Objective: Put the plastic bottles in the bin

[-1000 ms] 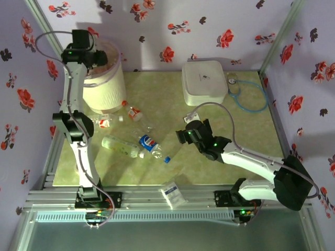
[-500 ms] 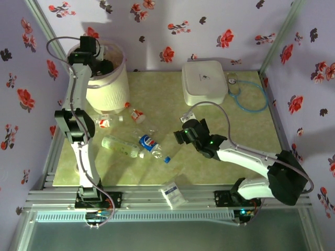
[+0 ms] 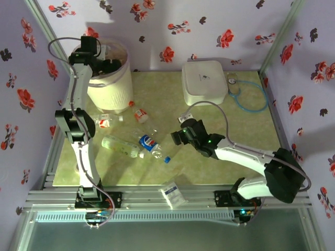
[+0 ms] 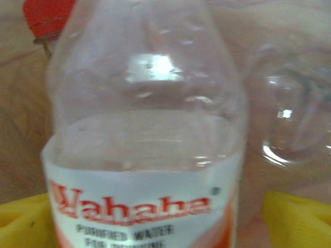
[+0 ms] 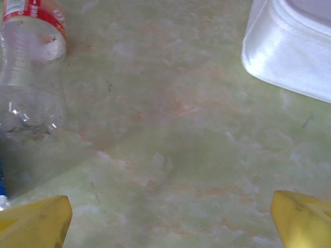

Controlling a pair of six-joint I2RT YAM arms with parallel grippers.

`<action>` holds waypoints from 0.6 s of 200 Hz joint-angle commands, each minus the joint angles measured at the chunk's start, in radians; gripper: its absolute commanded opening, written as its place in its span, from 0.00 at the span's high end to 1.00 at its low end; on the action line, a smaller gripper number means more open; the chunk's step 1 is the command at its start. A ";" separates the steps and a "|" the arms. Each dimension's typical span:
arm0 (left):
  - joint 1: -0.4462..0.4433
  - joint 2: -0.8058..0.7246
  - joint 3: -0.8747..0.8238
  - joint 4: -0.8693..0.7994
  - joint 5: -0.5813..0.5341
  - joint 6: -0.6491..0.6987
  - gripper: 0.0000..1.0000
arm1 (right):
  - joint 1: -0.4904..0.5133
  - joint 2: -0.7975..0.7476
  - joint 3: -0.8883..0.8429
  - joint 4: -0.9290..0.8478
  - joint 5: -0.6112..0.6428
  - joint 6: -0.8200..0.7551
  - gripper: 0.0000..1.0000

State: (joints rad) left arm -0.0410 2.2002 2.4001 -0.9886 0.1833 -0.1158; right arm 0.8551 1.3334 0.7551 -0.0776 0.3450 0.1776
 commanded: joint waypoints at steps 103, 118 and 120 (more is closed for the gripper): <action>-0.013 -0.233 -0.009 -0.081 0.001 0.035 0.00 | 0.193 0.200 0.136 -0.074 -0.239 -0.095 0.01; -0.014 -0.278 -0.069 -0.053 -0.003 0.032 0.00 | 0.194 0.230 0.139 -0.050 -0.239 -0.079 0.02; -0.014 -0.284 -0.074 -0.048 -0.002 0.030 0.00 | 0.193 0.236 0.139 -0.046 -0.241 -0.077 0.02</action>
State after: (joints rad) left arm -0.0479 1.9900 2.3955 -1.0267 0.2092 -0.1112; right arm 1.0470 1.5291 0.8639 -0.1398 0.1108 0.0971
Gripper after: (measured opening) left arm 0.996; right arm 0.983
